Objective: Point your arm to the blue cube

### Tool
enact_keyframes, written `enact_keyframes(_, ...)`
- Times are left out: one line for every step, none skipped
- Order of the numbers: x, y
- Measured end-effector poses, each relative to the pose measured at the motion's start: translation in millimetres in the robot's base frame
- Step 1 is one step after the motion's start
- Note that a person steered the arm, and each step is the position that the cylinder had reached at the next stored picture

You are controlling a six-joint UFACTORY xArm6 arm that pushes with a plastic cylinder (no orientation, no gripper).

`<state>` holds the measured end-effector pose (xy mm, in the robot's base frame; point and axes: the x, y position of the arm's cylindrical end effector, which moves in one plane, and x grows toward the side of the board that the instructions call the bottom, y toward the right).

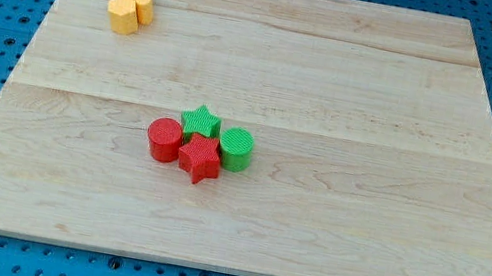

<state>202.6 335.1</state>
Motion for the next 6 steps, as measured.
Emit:
enact_keyframes(-3.2,-4.1)
enact_keyframes(-11.1,-11.6)
enact_keyframes(-11.1,-10.8)
enact_keyframes(-11.1,-10.8)
enact_keyframes(2.6,-10.8)
enact_keyframes(17.0,-13.1)
